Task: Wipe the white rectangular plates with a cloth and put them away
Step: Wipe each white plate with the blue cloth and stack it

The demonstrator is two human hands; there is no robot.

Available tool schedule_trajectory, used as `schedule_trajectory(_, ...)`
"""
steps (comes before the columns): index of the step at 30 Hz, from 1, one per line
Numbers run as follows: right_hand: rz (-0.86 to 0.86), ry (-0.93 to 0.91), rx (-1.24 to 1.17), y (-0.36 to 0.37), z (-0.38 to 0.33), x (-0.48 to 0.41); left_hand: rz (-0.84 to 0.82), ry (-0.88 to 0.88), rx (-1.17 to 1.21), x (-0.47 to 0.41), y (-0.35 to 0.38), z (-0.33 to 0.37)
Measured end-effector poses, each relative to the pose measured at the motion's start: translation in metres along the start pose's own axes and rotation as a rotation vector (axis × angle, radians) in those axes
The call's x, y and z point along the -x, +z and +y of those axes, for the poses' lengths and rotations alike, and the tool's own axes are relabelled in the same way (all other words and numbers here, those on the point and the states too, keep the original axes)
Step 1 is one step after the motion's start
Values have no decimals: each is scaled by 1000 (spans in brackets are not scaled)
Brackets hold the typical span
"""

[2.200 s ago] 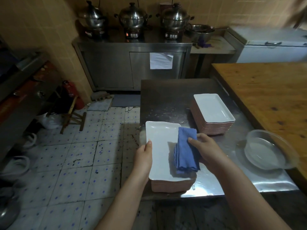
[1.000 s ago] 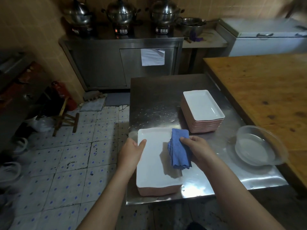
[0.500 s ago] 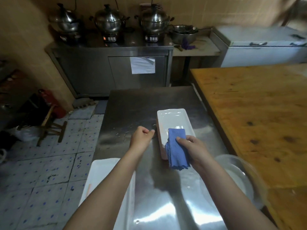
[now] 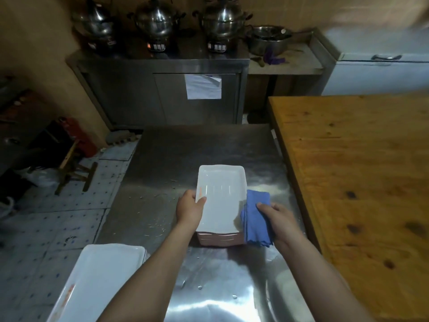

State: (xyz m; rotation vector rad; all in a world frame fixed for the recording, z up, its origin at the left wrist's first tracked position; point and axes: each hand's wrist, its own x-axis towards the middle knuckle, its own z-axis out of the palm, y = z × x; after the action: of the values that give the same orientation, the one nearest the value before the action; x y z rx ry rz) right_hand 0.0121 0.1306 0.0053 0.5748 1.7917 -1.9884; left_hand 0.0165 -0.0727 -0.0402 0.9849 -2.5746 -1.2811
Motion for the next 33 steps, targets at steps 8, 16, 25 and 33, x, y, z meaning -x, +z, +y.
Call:
schedule_trajectory(8, -39, 9, 25, -4, -10, -2, 54, -70, 37, -4, -12, -2)
schedule_trajectory(16, -46, -35, 43, -7, -30, 24, 32, -121, 256, 11, -33, 1)
schedule_trajectory(25, -421, -129, -11, 30, -43, 105, -289, -142, 664, 84, -72, 26)
schedule_trajectory(33, 78, -699, 953, 82, 2, 160, -392, -89, 835, 138, -133, 15)
